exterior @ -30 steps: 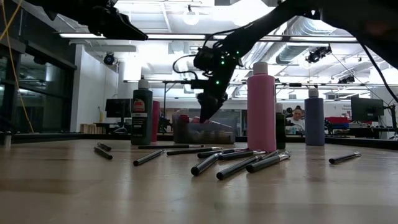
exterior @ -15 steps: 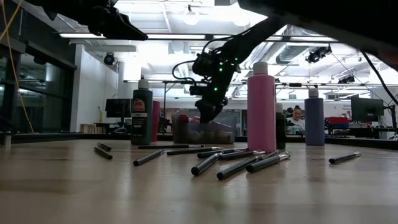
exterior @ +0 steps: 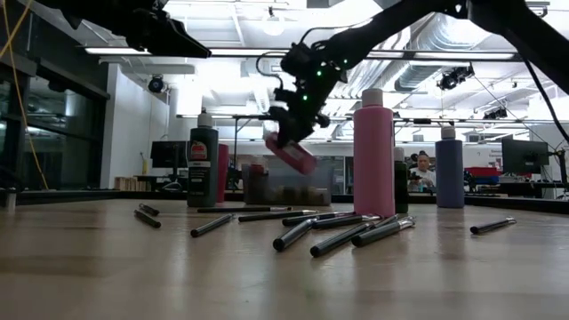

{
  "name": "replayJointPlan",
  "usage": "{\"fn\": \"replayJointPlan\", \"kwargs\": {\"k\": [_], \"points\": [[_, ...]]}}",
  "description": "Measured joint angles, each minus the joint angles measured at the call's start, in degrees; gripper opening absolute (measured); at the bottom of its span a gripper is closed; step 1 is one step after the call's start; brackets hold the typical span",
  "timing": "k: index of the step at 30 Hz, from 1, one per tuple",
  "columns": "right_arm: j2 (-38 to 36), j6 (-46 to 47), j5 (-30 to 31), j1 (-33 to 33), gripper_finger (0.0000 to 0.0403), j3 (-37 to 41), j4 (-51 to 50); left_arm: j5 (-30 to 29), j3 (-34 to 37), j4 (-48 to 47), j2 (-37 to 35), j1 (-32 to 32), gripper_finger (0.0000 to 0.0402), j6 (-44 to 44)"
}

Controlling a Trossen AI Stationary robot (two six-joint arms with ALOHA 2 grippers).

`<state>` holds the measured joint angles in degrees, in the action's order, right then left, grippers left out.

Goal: Pick & Place Paint Supplies
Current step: Adjust the big red paint bottle on the black bin

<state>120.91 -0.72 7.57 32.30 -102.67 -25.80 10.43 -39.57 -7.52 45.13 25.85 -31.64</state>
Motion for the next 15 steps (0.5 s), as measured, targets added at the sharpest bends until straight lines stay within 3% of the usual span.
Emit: {"fn": "replayJointPlan", "kwargs": {"k": [6,15], "points": [[-2.94,7.25,-1.55,-0.42,0.0166,5.11,10.47,-0.02,0.00,0.02,0.00,0.02,0.0152,0.00],[-15.70,6.45,4.47,-1.05,0.0169,32.09,41.58,-0.01,0.00,-0.07,0.00,-0.01,0.0152,-0.01]]}}
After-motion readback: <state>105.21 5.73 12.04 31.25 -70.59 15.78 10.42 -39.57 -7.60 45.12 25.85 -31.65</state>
